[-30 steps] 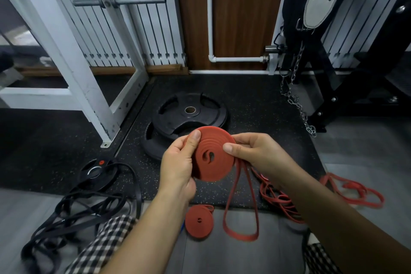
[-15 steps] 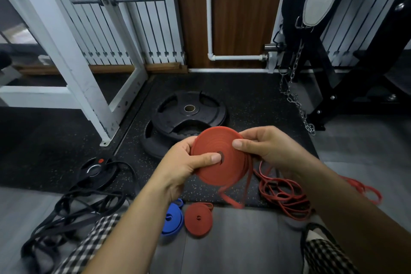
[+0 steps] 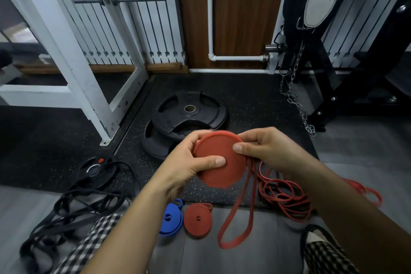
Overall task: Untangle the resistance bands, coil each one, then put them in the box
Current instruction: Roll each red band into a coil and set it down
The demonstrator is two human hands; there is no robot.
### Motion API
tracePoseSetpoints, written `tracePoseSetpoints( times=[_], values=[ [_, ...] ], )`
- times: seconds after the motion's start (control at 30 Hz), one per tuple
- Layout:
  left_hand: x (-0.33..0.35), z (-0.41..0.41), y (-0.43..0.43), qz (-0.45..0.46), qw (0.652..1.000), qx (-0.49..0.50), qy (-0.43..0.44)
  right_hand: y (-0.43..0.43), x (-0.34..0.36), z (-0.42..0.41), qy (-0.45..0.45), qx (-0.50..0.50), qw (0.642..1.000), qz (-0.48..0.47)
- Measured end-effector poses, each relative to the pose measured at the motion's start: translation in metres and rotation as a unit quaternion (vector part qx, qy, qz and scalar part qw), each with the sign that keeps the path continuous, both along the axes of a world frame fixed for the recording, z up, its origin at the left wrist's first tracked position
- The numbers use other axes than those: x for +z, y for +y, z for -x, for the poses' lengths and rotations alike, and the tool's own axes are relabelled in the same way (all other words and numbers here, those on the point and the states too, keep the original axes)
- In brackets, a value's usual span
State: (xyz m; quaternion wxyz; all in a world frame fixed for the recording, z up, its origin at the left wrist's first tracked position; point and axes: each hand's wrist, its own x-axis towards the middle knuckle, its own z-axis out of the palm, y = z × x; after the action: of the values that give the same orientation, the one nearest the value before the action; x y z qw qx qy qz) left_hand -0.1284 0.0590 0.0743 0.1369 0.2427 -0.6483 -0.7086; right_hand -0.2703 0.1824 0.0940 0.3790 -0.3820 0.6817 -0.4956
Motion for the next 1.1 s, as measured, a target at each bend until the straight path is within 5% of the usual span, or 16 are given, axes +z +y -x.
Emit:
tracePoseSetpoints(
  times=[0.2,0.63,0.87,1.1],
  values=[
    [0.004,0.000,0.000,0.052,0.999,0.003,-0.009,-0.002,0.005,-0.007,0.028,0.039,0.999,-0.010],
    [0.003,0.015,0.016,-0.163,0.952,0.216,0.142,-0.006,-0.011,-0.015,-0.155,-0.078,0.983,0.055],
    [0.004,0.017,0.012,-0.135,0.963,0.202,0.112,-0.005,-0.010,-0.004,-0.121,-0.090,0.987,0.047],
    [-0.002,0.012,0.014,-0.225,0.946,0.218,0.080,-0.007,-0.010,-0.009,-0.094,-0.077,0.992,0.032]
  ],
)
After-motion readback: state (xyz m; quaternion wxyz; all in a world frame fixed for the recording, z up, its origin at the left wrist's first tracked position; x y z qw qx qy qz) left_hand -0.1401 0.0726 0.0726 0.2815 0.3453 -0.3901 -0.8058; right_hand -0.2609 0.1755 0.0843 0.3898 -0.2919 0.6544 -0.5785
